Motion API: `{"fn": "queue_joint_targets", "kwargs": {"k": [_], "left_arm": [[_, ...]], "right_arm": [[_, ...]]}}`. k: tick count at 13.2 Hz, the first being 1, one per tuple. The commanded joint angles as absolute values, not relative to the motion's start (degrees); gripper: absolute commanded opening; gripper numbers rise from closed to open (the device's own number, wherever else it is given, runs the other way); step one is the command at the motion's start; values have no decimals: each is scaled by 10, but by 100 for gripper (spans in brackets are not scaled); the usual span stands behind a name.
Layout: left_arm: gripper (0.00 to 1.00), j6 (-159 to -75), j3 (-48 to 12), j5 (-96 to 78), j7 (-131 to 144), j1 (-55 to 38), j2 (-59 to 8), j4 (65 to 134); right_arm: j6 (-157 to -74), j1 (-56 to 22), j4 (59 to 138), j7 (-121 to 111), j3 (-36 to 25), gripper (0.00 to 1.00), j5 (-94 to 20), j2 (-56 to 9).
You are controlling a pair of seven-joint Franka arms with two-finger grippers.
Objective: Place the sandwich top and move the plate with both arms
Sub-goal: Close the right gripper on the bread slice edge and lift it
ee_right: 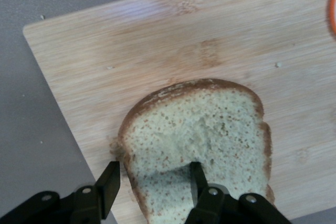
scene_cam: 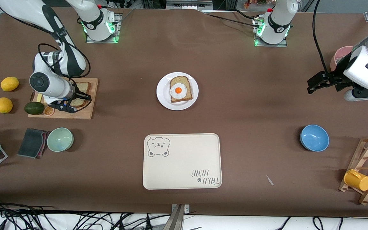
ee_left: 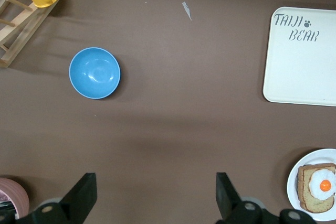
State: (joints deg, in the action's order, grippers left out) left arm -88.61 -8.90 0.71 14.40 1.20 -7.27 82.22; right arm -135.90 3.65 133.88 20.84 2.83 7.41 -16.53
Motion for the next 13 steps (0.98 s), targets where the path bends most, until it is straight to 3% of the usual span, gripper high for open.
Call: {"fn": "queue_joint_targets", "kwargs": {"k": [1,8,9,13], "left_arm": [[100,-882,-89,-4,144,12,-72,813],[100,-882,-90,-4,144,12,-72,813],[100,-882,-90,-4,144,12,-72,813],[100,-882,-90,-4,144,12,-72,813]], "right_arm": [[-1363,43,1341,229,32,57,87,-174],[-1363,42,1341,225,32,4,88,-177],[-1363,42,1341,225,32,0,88,-177],[-1331,38,1330,220,37,0,91,-156]]}}
